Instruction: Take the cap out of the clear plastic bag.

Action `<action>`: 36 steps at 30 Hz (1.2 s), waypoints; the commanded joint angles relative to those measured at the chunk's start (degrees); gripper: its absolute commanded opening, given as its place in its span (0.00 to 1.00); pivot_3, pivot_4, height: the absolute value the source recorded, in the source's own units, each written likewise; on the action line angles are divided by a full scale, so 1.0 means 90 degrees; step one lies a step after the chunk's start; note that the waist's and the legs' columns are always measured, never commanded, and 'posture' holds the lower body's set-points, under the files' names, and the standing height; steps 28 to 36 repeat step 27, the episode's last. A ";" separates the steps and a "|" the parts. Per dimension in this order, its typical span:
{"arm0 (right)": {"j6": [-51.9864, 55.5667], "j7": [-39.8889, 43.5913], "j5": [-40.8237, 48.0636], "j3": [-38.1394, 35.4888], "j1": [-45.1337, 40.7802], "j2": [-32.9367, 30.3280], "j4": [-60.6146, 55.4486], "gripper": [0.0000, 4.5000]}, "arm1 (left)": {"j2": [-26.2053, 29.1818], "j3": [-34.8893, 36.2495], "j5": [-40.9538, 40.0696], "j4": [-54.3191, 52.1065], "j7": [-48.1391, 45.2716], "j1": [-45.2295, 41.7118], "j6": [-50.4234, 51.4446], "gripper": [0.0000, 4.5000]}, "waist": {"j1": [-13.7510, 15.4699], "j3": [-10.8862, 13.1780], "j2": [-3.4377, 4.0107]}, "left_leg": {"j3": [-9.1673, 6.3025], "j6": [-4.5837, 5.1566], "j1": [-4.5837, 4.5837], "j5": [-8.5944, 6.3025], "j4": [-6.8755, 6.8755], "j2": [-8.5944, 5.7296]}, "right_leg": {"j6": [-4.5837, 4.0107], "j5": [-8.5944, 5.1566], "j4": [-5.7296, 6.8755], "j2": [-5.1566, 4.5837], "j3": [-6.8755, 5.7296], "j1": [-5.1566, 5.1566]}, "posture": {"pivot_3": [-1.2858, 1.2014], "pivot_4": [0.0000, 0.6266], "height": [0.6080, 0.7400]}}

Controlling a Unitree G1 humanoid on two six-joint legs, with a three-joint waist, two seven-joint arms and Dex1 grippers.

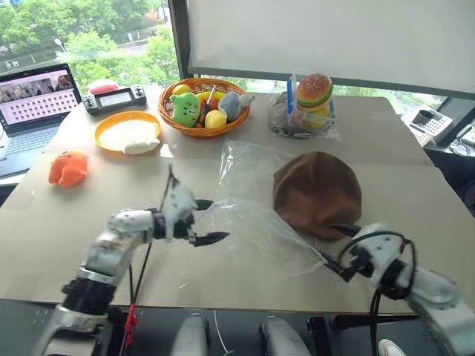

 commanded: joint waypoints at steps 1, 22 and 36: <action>0.0627 0.0222 0.1207 -0.1251 0.0078 -0.0117 -0.0155 1.00 | 0.0368 0.1019 -0.1533 0.0229 -0.0088 -0.0295 0.1755 0.99 | -0.0020 0.0000 -0.0001 | -0.0001 0.0000 0.0003 0.0000 0.0000 0.0000 | 0.0001 -0.0002 0.0000 0.0000 -0.0001 0.0005 | 0.52 0.24 1.00; -0.0738 -0.3403 -0.1465 -0.1222 -0.1089 0.2656 0.1643 1.00 | -0.2150 0.2092 0.1237 0.2452 0.4954 0.0232 -0.2022 0.99 | -0.0008 -0.0004 -0.0001 | 0.0010 0.0000 0.0002 -0.0001 -0.0032 -0.0029 | -0.0043 0.0022 -0.0002 -0.0028 0.0007 -0.0013 | 0.52 0.24 1.00; -0.0743 -0.3278 -0.1575 -0.1227 -0.1081 0.2564 0.1802 1.00 | -0.2481 0.1950 0.1440 0.2397 0.5215 0.0208 -0.2300 0.99 | -0.0030 -0.0004 -0.0001 | 0.0010 0.0000 0.0006 -0.0001 -0.0033 -0.0029 | -0.0042 0.0021 -0.0002 -0.0028 0.0007 -0.0009 | 0.52 0.24 1.00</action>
